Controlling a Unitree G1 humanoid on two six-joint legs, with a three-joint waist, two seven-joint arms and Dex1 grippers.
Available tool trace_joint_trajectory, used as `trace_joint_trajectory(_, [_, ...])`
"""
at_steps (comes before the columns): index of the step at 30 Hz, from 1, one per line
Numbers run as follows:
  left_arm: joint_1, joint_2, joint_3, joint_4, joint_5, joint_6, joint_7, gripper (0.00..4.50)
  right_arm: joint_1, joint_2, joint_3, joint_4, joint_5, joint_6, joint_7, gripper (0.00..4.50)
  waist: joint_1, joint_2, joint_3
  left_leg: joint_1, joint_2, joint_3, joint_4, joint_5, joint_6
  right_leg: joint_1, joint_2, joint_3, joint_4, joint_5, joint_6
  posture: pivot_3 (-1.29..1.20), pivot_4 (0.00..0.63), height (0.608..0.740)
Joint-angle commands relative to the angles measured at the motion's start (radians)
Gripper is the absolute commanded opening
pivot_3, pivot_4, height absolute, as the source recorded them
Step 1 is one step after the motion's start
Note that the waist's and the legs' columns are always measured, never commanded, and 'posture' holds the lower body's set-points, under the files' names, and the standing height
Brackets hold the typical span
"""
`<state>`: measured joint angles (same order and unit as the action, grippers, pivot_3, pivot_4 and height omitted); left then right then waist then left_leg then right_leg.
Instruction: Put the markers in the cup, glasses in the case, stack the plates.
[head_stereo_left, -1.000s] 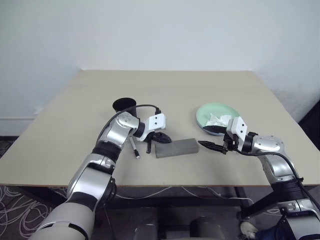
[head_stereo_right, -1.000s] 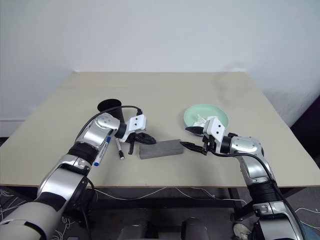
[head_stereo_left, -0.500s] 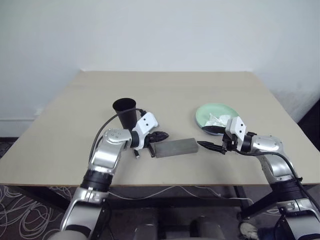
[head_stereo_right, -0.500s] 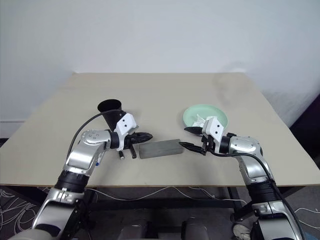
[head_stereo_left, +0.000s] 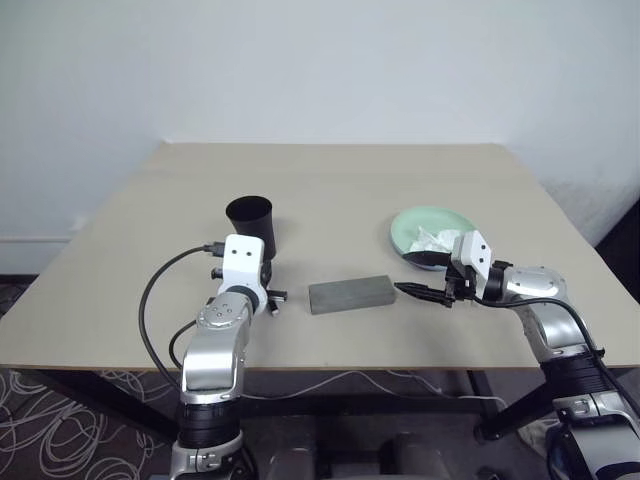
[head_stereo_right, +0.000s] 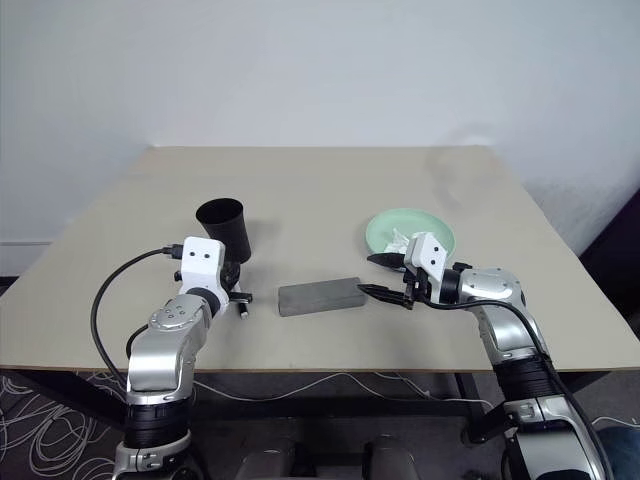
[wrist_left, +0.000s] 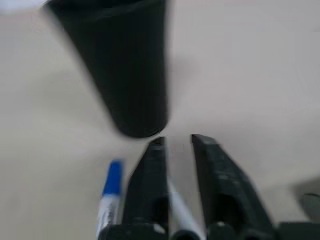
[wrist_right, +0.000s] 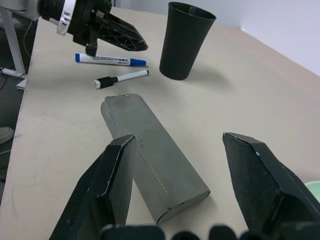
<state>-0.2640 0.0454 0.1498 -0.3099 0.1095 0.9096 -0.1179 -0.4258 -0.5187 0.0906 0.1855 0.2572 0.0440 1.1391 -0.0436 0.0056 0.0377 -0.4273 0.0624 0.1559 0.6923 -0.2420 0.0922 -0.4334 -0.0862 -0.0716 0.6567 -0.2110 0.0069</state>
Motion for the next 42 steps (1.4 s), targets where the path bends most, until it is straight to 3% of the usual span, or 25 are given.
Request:
trace_joint_trajectory(1, [-0.043, -0.016, 0.028, 0.004, 0.004, 0.055, 0.075, 1.93, -0.038, 0.003, -0.016, -0.012, 0.026, 0.0, 0.006, 3.0, 0.0, 0.0, 0.0, 0.0, 0.0, 0.0, 0.0, 0.0, 0.0, 0.0, 0.0, 0.0, 0.0, 0.0, 0.0, 0.0, 0.0, 0.74])
trace_joint_trajectory(4, [-0.059, -0.013, 0.014, 0.031, -0.021, 0.076, 0.07, 2.94, -0.032, 0.006, -0.015, -0.019, 0.026, 0.003, 0.002, 3.0, 0.0, 0.0, 0.0, 0.0, 0.0, 0.0, 0.0, 0.0, 0.0, -0.001, 0.0, 0.0, 0.0, 0.0, 0.0, 0.0, 0.0, 0.74])
trace_joint_trajectory(17, [-0.161, -0.005, -0.012, 0.211, -0.048, 0.106, 0.103, 2.94, 0.019, 0.011, -0.031, -0.066, 0.026, 0.014, -0.043, 3.0, 0.0, 0.0, 0.0, -0.002, 0.0, 0.002, -0.002, 0.0, 0.0, -0.004, 0.0, 0.002, 0.0, 0.0, 0.0, 0.0, 0.0, 0.74])
trace_joint_trajectory(28, [-0.173, -0.033, 0.023, 0.238, -0.086, 0.156, 0.138, 2.94, 0.041, 0.003, -0.038, -0.073, 0.021, 0.004, -0.06, 3.0, 0.0, 0.0, 0.0, -0.003, 0.0, 0.002, -0.002, 0.0, 0.0, -0.006, 0.0, 0.002, 0.0, 0.0, -0.001, 0.0, 0.0, 0.74])
trace_joint_trajectory(31, [-0.177, -0.043, 0.039, 0.234, -0.1, 0.167, 0.149, 2.37, 0.037, 0.005, -0.037, -0.066, 0.018, -0.002, -0.061, 3.0, 0.0, 0.0, 0.0, -0.003, 0.0, 0.002, -0.003, 0.0, 0.0, -0.006, 0.0, 0.002, 0.0, 0.0, -0.001, 0.0, 0.0, 0.74])
trace_joint_trajectory(38, [-0.18, -0.036, 0.036, 0.234, -0.105, 0.174, 0.158, 0.04, 0.029, 0.009, -0.033, -0.051, 0.014, -0.012, -0.06, 3.0, 0.001, 0.0, 0.0, -0.003, -0.001, 0.003, -0.004, 0.0, 0.0, -0.006, -0.001, 0.002, -0.001, 0.001, -0.001, 0.0, 0.0, 0.74])
trace_joint_trajectory(42, [-0.18, -0.02, 0.009, 0.233, -0.108, 0.17, 0.136, 0.04, 0.024, 0.01, -0.033, -0.043, 0.012, -0.017, -0.06, 3.0, 0.001, 0.0, 0.0, -0.003, -0.001, 0.003, -0.005, 0.0, 0.0, -0.006, -0.001, 0.002, -0.001, 0.001, -0.001, 0.0, 0.0, 0.74])
